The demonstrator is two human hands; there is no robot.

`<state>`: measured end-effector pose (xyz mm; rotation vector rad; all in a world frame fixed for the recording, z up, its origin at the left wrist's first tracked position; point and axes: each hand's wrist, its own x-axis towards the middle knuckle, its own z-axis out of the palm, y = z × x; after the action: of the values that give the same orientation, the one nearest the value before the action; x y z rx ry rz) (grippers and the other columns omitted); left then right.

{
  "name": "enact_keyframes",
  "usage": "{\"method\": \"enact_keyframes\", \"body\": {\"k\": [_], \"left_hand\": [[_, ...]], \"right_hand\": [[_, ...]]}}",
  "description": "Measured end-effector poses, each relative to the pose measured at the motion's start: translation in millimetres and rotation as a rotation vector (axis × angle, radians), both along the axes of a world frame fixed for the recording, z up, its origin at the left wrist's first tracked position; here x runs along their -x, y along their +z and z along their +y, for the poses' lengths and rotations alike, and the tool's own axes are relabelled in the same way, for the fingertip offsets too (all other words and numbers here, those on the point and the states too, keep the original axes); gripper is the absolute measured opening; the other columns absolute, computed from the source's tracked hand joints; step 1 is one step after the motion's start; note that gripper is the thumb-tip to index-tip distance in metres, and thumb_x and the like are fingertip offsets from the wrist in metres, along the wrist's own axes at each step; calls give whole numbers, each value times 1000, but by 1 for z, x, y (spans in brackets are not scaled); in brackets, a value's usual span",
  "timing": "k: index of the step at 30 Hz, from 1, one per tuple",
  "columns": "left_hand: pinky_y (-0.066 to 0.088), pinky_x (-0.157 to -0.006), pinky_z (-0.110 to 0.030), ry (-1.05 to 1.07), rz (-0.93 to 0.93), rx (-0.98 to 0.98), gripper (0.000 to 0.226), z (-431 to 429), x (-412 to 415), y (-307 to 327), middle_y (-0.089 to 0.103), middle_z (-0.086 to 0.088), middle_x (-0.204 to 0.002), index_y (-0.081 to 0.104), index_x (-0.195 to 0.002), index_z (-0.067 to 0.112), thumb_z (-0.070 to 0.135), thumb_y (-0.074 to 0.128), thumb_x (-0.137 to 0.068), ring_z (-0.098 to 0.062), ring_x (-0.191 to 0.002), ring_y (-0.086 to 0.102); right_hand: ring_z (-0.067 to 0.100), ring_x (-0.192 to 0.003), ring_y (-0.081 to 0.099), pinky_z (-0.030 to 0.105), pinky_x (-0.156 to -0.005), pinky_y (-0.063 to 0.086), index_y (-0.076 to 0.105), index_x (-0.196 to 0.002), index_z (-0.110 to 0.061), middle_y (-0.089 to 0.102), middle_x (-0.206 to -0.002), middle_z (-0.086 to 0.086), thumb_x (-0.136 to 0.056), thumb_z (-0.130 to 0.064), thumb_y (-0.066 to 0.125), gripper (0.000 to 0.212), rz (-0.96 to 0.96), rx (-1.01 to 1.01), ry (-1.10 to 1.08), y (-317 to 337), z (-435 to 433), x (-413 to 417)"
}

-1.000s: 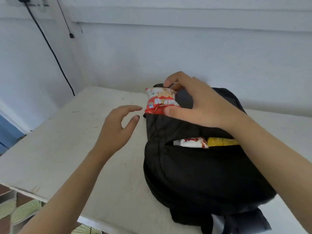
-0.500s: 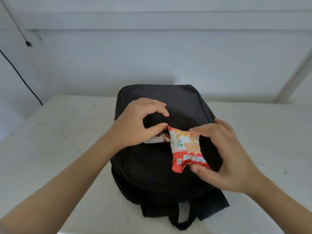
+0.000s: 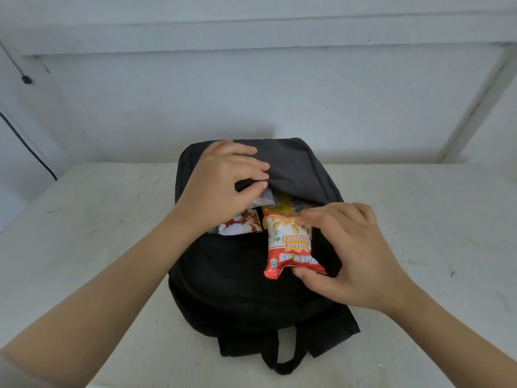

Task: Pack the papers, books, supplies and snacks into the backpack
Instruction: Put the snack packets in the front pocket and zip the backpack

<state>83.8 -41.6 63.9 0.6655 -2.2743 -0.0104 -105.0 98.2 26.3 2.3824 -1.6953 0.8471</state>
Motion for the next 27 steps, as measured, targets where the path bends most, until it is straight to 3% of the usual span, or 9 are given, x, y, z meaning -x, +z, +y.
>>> {"method": "enact_keyframes", "body": {"k": [7, 21, 27], "left_hand": [[40, -98, -35, -18, 141, 57, 13, -1, 5, 4, 61, 17, -95, 75, -87, 15, 20, 66, -81, -4, -102, 56], [34, -100, -20, -13, 158, 23, 17, -3, 5, 0, 60, 19, -95, 75, -89, 17, 26, 63, -81, 3, -103, 52], [46, -94, -39, -29, 176, 12, 12, -1, 5, 0, 62, 17, -94, 75, -88, 15, 20, 68, -80, -5, -100, 59]], "right_hand": [[17, -107, 48, 34, -91, 28, 66, -106, -24, 62, -115, -1, -77, -64, 52, 52, 141, 99, -146, 1, -12, -8], [20, -110, 48, 42, -94, 30, 70, -85, -15, 63, -119, 5, -74, -48, 61, 36, 81, 304, -245, -2, -19, -13], [22, -109, 49, 41, -92, 30, 70, -80, -15, 64, -119, 7, -73, -46, 64, 33, 60, 382, -322, -4, -20, -12]]}}
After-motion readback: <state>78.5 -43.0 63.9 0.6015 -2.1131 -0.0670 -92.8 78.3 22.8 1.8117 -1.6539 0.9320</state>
